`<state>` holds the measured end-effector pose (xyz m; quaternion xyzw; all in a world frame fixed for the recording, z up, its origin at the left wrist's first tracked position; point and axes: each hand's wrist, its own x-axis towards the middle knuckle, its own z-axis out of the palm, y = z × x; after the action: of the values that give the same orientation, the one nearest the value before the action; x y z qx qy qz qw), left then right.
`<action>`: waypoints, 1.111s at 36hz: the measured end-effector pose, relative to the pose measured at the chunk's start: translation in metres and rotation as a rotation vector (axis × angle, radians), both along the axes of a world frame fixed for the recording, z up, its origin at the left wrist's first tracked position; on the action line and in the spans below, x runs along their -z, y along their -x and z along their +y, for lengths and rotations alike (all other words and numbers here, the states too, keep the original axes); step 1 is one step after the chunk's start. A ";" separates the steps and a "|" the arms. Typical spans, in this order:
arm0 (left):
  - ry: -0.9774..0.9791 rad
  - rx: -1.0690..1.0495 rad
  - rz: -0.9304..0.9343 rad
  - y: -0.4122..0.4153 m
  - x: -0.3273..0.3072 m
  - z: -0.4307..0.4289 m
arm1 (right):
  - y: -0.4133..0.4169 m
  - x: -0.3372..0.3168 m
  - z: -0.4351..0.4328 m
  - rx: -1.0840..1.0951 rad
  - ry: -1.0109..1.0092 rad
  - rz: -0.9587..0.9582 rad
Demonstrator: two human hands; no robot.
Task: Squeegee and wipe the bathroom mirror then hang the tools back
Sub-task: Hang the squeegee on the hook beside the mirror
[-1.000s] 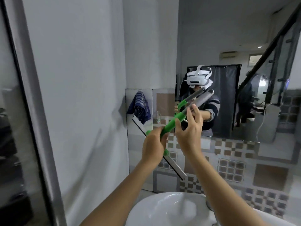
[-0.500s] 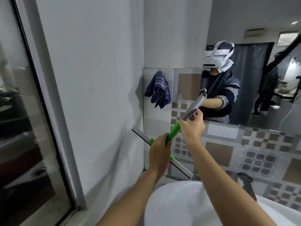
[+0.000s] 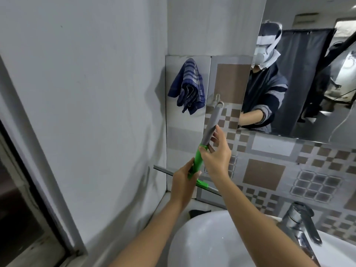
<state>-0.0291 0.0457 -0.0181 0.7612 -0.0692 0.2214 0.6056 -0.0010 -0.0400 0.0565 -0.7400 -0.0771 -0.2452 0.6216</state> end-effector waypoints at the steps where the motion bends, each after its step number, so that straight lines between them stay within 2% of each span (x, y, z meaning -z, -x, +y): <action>1: 0.020 0.018 0.005 -0.001 0.002 0.000 | -0.002 0.004 0.001 0.005 0.012 -0.003; 15: 0.175 0.090 0.092 -0.024 0.022 -0.003 | -0.031 0.027 -0.001 -0.018 0.073 -0.012; 22: 0.140 0.099 0.085 -0.034 0.024 -0.007 | -0.043 0.032 -0.009 -0.007 0.083 -0.016; 32: 0.243 0.059 0.096 -0.053 0.035 -0.019 | -0.056 0.041 -0.013 0.000 0.132 -0.051; 40: 0.243 0.078 0.082 -0.064 0.040 -0.022 | -0.062 0.045 -0.017 0.013 0.182 -0.104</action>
<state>0.0352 0.0233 -0.0576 0.6874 -0.0466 0.1730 0.7038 0.0606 -0.0570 0.0117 -0.7800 -0.1266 -0.2792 0.5455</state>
